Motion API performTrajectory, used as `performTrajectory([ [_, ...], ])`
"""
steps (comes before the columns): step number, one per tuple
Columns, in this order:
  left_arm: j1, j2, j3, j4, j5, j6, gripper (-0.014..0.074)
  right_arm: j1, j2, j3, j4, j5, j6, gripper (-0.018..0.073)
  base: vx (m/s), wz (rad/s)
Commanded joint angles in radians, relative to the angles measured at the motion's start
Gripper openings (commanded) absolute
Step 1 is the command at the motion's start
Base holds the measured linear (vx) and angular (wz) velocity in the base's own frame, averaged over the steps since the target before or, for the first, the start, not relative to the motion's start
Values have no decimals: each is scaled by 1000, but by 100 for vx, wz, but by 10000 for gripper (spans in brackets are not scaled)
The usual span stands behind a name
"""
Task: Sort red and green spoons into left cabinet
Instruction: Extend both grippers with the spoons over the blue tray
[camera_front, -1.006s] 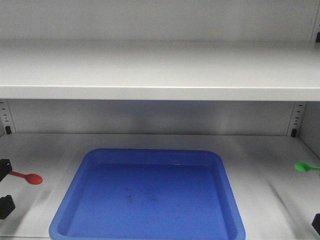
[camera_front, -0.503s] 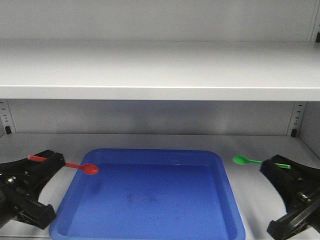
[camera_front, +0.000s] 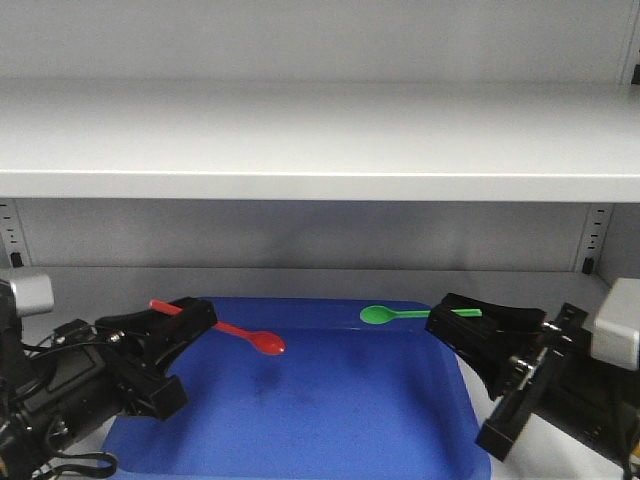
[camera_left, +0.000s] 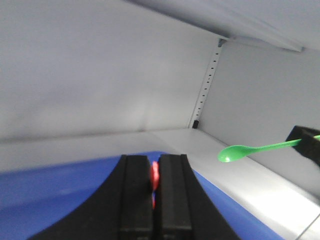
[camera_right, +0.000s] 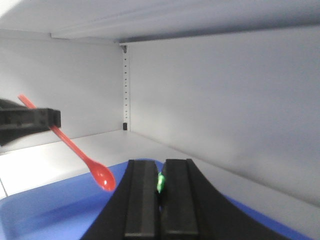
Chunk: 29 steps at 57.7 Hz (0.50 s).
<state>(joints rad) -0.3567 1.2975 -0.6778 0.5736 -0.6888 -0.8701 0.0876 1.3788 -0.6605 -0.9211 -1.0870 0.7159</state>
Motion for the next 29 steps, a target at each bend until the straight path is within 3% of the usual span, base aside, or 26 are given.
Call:
performTrajectory([
  [1,-4,2,-35,-56,-79,-87,-3,23,17,-62,40,-54,23,-1,0,0],
  [14,-1,74,-35,-213,-48,-293,1,150,103,-153,167,151,101,8,0,0],
  [22,-1,107,-35,-208,-52,-303,67,177,120,-168,199,193,66,76,0,0],
  [29,-1,118,-35,-178,-68,-303,194,178,125,-167,184,227,25,213,0,0],
])
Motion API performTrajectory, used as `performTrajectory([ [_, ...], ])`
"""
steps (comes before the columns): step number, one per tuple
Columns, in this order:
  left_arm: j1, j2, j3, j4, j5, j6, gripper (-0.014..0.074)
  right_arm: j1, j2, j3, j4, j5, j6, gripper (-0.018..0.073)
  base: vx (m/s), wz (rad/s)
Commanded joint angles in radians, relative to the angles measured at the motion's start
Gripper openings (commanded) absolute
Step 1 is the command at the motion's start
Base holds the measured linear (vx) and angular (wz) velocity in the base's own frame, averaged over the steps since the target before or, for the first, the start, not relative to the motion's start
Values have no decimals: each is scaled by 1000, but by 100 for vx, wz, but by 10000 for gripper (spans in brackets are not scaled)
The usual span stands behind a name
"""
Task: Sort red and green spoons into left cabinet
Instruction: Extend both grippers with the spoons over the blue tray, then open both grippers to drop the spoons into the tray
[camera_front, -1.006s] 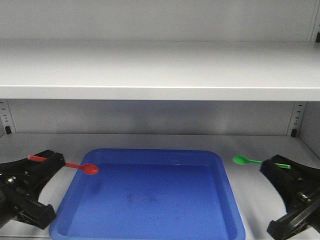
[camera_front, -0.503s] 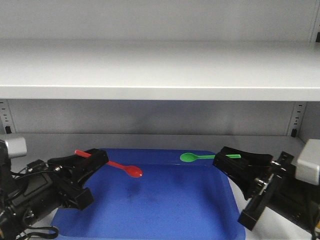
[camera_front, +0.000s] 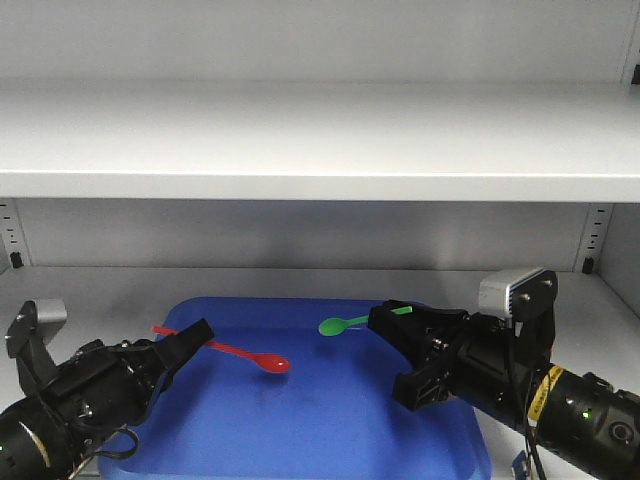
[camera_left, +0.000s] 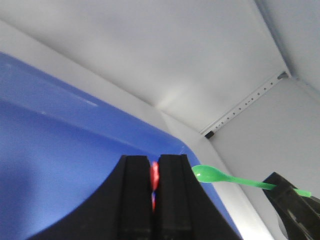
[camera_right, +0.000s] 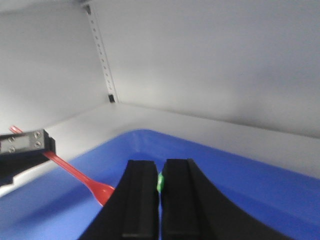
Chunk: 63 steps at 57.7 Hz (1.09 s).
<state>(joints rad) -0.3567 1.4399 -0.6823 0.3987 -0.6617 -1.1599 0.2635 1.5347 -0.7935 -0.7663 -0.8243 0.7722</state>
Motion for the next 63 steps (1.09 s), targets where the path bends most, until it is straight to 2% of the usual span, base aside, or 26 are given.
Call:
performTrajectory([
  [1,-1,-24,-30,1,-95,-13,221,2,-31,-34,29,-28,-33,242,0,0],
  [12,-1,-26,-30,45,-98,60,463,2,-32,-34,29,-9,-47,533,0,0],
  [19,-1,-26,-31,44,-98,155,552,2,-32,-34,29,7,-54,631,0,0],
  [31,1,-34,-31,42,-74,303,565,2,-32,-34,29,6,-84,623,0,0],
  [36,28,-48,-31,42,-74,382,565,2,-32,-34,29,6,-84,600,0,0],
  [43,69,-66,-31,43,-72,444,565,2,-32,-34,29,6,-84,573,0,0],
  [54,88,-67,-30,59,-50,447,565,2,-32,-34,27,6,-87,565,0,0],
  [59,88,-76,-30,135,-47,443,548,2,-33,-34,22,12,-91,552,0,0],
  [63,88,-100,-30,187,-13,440,491,2,-45,-34,0,54,-96,504,0,0],
])
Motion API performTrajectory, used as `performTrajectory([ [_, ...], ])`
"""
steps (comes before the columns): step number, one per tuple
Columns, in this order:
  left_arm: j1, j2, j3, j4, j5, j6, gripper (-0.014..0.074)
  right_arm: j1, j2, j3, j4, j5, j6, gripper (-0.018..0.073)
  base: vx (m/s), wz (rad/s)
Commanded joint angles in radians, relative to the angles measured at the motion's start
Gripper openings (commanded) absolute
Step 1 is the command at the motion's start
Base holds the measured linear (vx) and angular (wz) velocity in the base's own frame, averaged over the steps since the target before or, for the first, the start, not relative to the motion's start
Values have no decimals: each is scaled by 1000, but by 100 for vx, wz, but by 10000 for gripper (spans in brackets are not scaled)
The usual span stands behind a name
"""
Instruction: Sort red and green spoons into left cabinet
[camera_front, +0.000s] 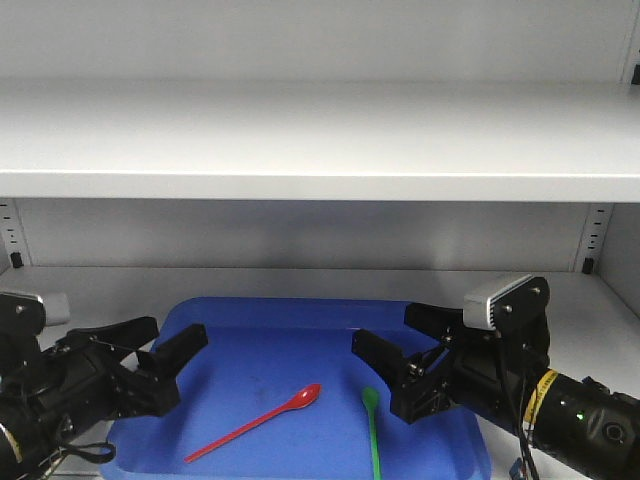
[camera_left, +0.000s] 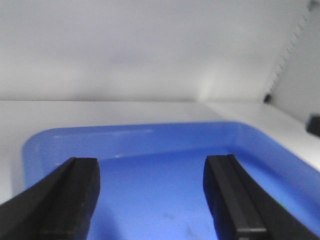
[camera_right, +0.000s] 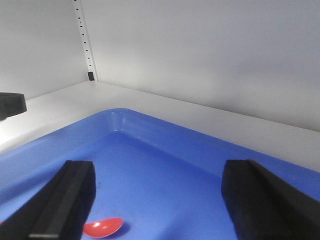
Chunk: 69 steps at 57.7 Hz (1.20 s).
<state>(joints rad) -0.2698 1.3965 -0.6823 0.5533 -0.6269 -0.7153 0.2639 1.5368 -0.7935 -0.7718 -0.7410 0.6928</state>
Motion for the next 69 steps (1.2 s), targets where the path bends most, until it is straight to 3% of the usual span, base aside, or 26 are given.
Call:
performTrajectory([
  [1,1,-63,-30,47,-37,-5,475,2,-50,-34,1,-9,-16,489,0,0],
  [5,1,-101,-30,86,23,-5,375,2,-75,-34,-33,65,-15,369,0,0],
  [13,1,-198,-30,179,184,-16,57,2,-143,-34,-68,221,21,32,0,0],
  [15,1,-223,-30,193,219,-16,-13,2,-163,-34,-74,260,32,-15,0,0],
  [21,1,-298,-30,201,324,-28,-8,3,-223,-24,-90,355,77,-6,0,0],
  [31,-1,-436,-26,201,486,-85,-6,3,-340,41,-130,391,121,-3,0,0],
  [50,-49,-678,65,202,608,-65,-6,3,-450,106,-116,398,128,-3,0,0],
  [69,-49,-706,69,201,758,-68,-6,2,-450,106,-118,389,128,-3,0,0],
])
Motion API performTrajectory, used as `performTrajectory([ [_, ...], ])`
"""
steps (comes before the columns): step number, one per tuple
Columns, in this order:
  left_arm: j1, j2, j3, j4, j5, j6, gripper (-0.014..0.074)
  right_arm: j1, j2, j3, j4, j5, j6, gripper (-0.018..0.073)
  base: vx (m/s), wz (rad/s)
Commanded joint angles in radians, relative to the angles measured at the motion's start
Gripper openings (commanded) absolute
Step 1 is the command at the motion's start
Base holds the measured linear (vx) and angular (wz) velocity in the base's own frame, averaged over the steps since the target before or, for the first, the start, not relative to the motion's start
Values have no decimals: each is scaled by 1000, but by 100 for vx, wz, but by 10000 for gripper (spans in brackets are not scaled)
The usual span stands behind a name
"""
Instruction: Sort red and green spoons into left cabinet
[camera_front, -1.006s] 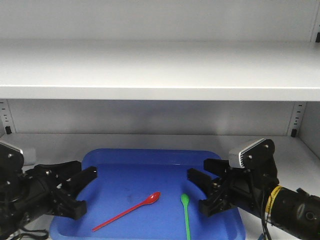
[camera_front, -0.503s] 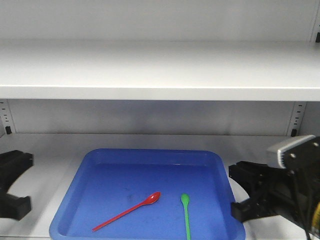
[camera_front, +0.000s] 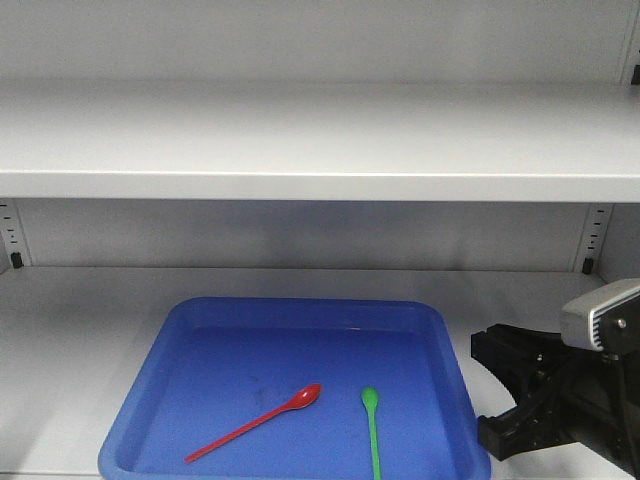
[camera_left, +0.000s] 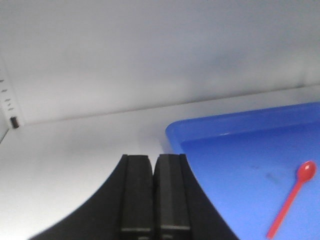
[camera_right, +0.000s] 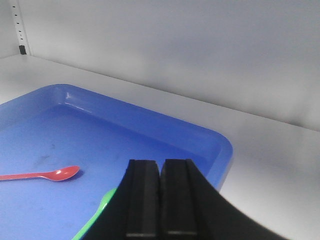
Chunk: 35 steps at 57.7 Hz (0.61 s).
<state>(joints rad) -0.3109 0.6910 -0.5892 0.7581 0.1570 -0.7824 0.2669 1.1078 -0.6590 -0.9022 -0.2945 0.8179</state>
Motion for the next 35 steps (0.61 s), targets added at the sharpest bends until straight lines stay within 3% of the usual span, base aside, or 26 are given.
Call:
performTrajectory([
  [1,-8,-1,-24,-4,-22,-1,-6,-1,-21,-29,13,-58,3,-3,0,0],
  [23,-8,-1,-24,-6,-2,2,-6,-1,-21,-29,13,-58,2,-3,0,0],
  [26,-8,-1,-24,-64,-4,4,-6,-1,-21,-29,13,-58,2,-3,0,0],
  [29,-7,-1,-24,-147,-6,86,-6,-1,-21,-29,13,-58,2,-3,0,0],
  [32,-7,-1,-24,-255,-4,235,-6,-1,-21,-29,13,-58,2,-3,0,0],
  [35,-7,-1,-24,-437,-10,470,-6,-1,-21,-29,12,-58,2,-3,0,0],
])
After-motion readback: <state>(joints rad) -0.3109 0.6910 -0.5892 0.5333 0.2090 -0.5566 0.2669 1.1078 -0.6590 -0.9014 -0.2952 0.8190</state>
